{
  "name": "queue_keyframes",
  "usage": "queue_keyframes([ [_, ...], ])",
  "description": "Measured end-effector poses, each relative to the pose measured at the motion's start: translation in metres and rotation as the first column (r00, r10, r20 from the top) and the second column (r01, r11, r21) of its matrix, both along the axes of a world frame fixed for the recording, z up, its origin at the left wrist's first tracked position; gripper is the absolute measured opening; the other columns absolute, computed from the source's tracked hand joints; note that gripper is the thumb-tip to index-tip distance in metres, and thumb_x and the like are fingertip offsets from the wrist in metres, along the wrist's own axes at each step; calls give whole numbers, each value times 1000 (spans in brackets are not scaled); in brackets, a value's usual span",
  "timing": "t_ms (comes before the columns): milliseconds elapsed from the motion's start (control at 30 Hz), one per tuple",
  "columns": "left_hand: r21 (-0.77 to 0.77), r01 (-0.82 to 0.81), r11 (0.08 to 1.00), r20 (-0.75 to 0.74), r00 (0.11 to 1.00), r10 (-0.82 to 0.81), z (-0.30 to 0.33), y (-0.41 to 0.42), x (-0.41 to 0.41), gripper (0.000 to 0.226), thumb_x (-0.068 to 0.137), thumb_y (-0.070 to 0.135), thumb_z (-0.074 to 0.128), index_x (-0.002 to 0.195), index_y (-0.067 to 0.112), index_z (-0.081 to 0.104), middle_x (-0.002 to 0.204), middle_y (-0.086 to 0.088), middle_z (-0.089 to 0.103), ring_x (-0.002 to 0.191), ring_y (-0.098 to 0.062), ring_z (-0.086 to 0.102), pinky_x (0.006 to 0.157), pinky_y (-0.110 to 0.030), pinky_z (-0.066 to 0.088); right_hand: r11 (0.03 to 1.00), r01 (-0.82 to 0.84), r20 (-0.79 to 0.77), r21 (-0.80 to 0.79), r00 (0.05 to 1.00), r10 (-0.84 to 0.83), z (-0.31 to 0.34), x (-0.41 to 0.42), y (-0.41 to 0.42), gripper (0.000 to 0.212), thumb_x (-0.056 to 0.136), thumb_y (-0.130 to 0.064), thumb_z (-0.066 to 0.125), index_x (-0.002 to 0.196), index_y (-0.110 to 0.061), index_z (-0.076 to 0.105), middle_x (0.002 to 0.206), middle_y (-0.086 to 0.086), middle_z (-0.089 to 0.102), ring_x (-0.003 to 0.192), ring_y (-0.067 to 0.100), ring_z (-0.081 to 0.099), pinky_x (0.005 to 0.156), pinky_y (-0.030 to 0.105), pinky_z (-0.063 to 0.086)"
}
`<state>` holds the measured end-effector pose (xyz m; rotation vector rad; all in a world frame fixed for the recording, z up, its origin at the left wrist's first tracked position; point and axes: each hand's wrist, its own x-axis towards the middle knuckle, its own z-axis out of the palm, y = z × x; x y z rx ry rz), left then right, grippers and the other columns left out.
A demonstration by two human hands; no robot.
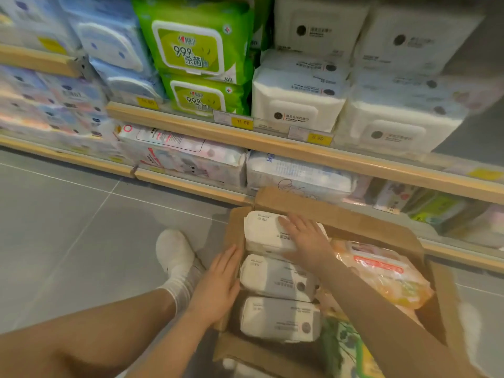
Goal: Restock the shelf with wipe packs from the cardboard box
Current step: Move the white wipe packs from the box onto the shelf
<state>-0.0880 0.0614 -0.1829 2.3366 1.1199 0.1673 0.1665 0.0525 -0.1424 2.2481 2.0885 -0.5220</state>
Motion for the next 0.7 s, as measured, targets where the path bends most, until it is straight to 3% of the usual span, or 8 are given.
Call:
queue_keyframes([
  [133, 7, -17, 1000, 36, 999, 16, -3, 0, 0, 64, 94, 30, 42, 150, 23, 11, 156, 9, 11, 141, -8, 13, 111, -18, 5, 1000, 2, 99, 30, 995, -5, -9, -4, 4, 91, 77, -46, 68, 149, -29, 16, 140, 2, 35, 131, 26, 28, 109, 42, 16],
  [333, 15, -16, 1000, 60, 998, 15, -7, 0, 0, 65, 94, 24, 48, 150, 21, 15, 155, 9, 12, 140, -7, 12, 111, -14, 2, 998, 20, 185, -55, 983, -10, -16, -8, 15, 96, 65, -46, 75, 140, -31, 17, 128, 2, 41, 118, 26, 38, 102, 44, 26],
  [500, 19, -17, 1000, 74, 997, 16, -5, 1, -1, 63, 91, 27, 49, 148, 20, 23, 153, 4, 23, 137, -12, 25, 111, -23, 19, 998, 17, 117, -54, 993, -11, -1, -8, 23, 86, 72, -40, 72, 140, -30, 21, 132, 2, 41, 120, 27, 39, 103, 44, 28],
  [600, 94, -58, 994, 74, 996, 52, -3, 14, 2, 58, 83, 35, 42, 138, 14, 41, 133, -5, 50, 117, -21, 49, 98, -34, 43, 993, -98, 131, 62, 987, 89, 40, -7, 26, 85, 74, -44, 70, 143, -31, 23, 130, 2, 42, 119, 25, 37, 100, 41, 27],
  [700, 152, -20, 988, 42, 999, 14, 6, 17, 13, 57, 78, 35, 42, 128, 10, 51, 117, -6, 58, 103, -23, 55, 88, -38, 48, 986, -93, 137, 141, 988, 74, 81, 8, 12, 89, 71, -44, 71, 144, -33, 22, 130, 1, 42, 119, 24, 37, 100, 39, 27],
])
